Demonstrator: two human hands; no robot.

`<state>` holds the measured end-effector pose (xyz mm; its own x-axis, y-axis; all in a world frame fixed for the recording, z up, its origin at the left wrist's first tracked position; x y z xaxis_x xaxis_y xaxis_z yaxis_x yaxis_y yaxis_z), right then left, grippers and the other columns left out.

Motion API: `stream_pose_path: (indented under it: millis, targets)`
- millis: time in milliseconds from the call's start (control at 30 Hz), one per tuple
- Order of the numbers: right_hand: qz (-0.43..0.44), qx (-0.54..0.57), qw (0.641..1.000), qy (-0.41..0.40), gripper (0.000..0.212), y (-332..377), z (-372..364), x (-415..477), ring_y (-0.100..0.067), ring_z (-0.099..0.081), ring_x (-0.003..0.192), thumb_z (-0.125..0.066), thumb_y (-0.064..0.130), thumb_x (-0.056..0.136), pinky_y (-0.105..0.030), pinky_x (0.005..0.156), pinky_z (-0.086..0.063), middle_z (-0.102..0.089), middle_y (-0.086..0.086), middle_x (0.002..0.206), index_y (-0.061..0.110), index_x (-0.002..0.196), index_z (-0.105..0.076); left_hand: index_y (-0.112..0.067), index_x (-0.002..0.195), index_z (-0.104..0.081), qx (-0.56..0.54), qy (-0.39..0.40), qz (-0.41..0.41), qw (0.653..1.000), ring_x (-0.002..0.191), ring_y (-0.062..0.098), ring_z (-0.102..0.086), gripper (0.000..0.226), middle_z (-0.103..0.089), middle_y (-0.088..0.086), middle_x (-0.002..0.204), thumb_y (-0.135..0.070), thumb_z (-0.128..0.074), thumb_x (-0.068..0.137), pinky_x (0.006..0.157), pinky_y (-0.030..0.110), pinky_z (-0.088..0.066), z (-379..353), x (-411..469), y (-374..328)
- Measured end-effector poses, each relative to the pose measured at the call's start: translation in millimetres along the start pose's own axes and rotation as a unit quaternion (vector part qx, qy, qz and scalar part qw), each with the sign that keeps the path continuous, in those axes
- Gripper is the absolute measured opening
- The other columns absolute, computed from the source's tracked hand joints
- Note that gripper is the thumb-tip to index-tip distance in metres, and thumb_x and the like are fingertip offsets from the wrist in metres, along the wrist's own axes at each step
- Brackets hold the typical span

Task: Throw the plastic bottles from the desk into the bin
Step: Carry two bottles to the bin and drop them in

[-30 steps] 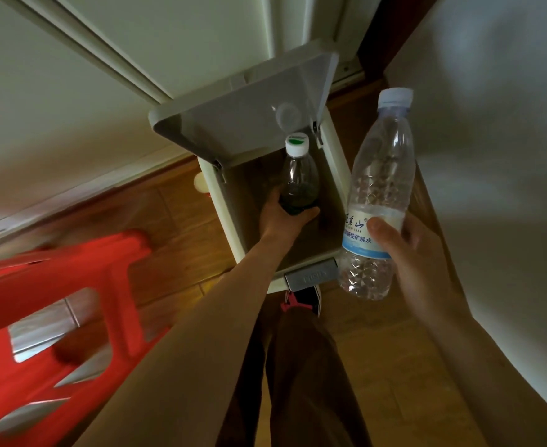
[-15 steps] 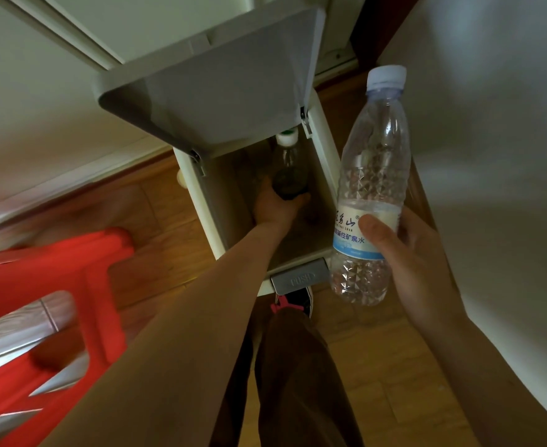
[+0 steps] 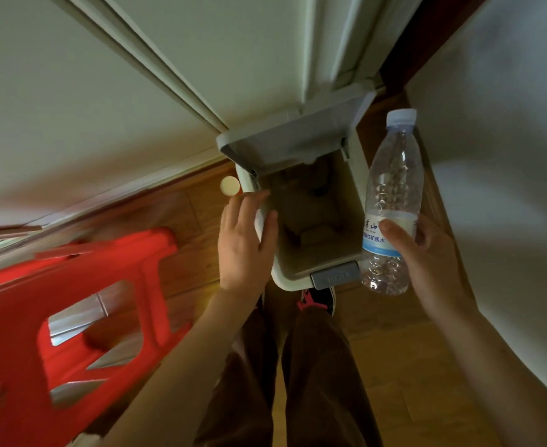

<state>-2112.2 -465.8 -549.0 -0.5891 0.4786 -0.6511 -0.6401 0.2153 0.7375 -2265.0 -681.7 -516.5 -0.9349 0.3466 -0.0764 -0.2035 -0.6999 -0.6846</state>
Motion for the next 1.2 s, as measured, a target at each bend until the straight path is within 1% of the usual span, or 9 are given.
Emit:
stream_pose_path:
  millis: [100, 200, 300, 367, 467, 600, 800, 1000, 1200]
  targets:
    - [0.007, -0.013, 1.000, -0.018, 0.028, 4, 0, -1, 0.003, -0.069, 0.087, -0.063, 0.025, 0.088, -0.008, 0.061, -0.053, -0.068, 0.006, 0.104, 0.022, 0.116, -0.060, -0.013, 0.123, -0.052, -0.076, -0.005, 0.202, 0.976, 0.092, 0.008, -0.053, 0.028, -0.046, -0.006, 0.106, -0.026, -0.045, 0.099, 0.076, 0.013, -0.040, -10, -7, 47]
    - [0.028, -0.029, 0.999, -0.027, 0.020, 9, -2, -2, 0.009, -0.068, 0.083, -0.063, 0.023, 0.087, -0.007, 0.064, -0.053, -0.066, 0.014, 0.098, 0.039, 0.096, -0.058, -0.009, 0.109, -0.053, -0.142, 0.024, 0.313, 0.939, 0.081, 0.003, -0.045, 0.032, -0.048, 0.000, 0.100, -0.031, -0.031, 0.103, 0.073, 0.023, -0.038, -48, -18, 70]
    - [0.032, -0.026, 0.998, -0.050, 0.028, 10, 1, -7, 0.007, -0.068, 0.087, -0.065, 0.029, 0.082, -0.006, 0.062, -0.051, -0.067, 0.010, 0.097, 0.022, 0.108, -0.061, -0.005, 0.103, -0.051, -0.135, -0.012, 0.299, 0.945, 0.074, 0.003, -0.043, 0.036, -0.050, 0.004, 0.094, -0.032, -0.027, 0.103, 0.063, 0.003, -0.035, -54, -16, 70]
    - [0.052, -0.023, 0.996, -0.070, 0.034, 18, 4, -16, 0.011, -0.067, 0.086, -0.063, 0.023, 0.087, -0.005, 0.064, -0.050, -0.067, 0.009, 0.103, 0.011, 0.119, -0.058, -0.007, 0.103, -0.049, -0.138, -0.017, 0.298, 0.944, 0.070, 0.004, -0.042, 0.035, -0.048, 0.002, 0.089, -0.034, -0.027, 0.103, 0.060, 0.000, -0.035, -55, -17, 72]
    - [0.080, 0.004, 0.995, -0.059, 0.052, 32, 0, -37, 0.002, -0.067, 0.100, -0.061, 0.022, 0.085, -0.009, 0.072, -0.053, -0.066, 0.005, 0.115, 0.007, 0.134, -0.050, -0.009, 0.102, -0.046, -0.152, 0.005, 0.296, 0.943, 0.066, 0.007, -0.041, 0.033, -0.045, 0.000, 0.083, -0.036, -0.027, 0.103, 0.056, 0.010, -0.038, -59, -18, 75]
    - [0.101, 0.065, 0.993, 0.017, 0.050, 54, -25, -51, -0.010, -0.065, 0.112, -0.066, 0.014, 0.077, -0.021, 0.085, -0.055, -0.067, 0.002, 0.119, 0.019, 0.126, -0.054, -0.014, 0.098, -0.041, -0.179, 0.042, 0.287, 0.940, 0.064, 0.010, -0.041, 0.029, -0.043, -0.001, 0.076, -0.039, -0.026, 0.102, 0.056, 0.022, -0.035, -60, -17, 75]
    - [0.143, -0.149, 0.976, 0.071, 0.051, 57, -76, -2, -0.009, -0.064, 0.104, -0.077, 0.038, 0.071, -0.034, 0.085, -0.059, -0.061, 0.013, 0.114, 0.033, 0.116, -0.053, -0.014, 0.098, -0.040, -0.202, 0.067, 0.274, 0.938, 0.066, 0.012, -0.045, 0.026, -0.047, 0.004, 0.079, -0.036, -0.026, 0.103, 0.056, 0.024, -0.039, -61, -14, 73]
    - [0.091, -0.270, 0.948, 0.143, 0.059, -9, -113, 54, -0.013, -0.063, 0.104, -0.079, 0.023, 0.076, -0.013, 0.076, -0.047, -0.063, 0.000, 0.118, 0.019, 0.126, -0.048, -0.014, 0.096, -0.039, -0.217, 0.051, 0.255, 0.941, 0.068, 0.017, -0.048, 0.025, -0.049, 0.010, 0.082, -0.034, -0.026, 0.103, 0.057, 0.030, -0.045, -63, -14, 75]
    - [0.061, -0.384, 0.907, 0.159, 0.059, -43, -128, 95, -0.027, -0.060, 0.106, -0.074, 0.015, 0.079, -0.029, 0.077, -0.044, -0.060, -0.012, 0.120, 0.012, 0.129, -0.042, -0.015, 0.095, -0.040, -0.228, 0.052, 0.246, 0.941, 0.065, 0.016, -0.047, 0.026, -0.049, 0.010, 0.081, -0.035, -0.026, 0.103, 0.054, 0.023, -0.044, -65, -14, 77]
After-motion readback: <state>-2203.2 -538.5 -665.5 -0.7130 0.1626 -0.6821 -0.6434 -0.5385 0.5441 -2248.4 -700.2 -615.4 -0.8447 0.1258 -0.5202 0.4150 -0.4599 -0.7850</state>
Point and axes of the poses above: each hand's wrist, its own x-axis towards the middle knuckle, its own z-axis out of the back of the hand, y = z × x, the point moved 10 cm from there along x, towards the middle knuckle
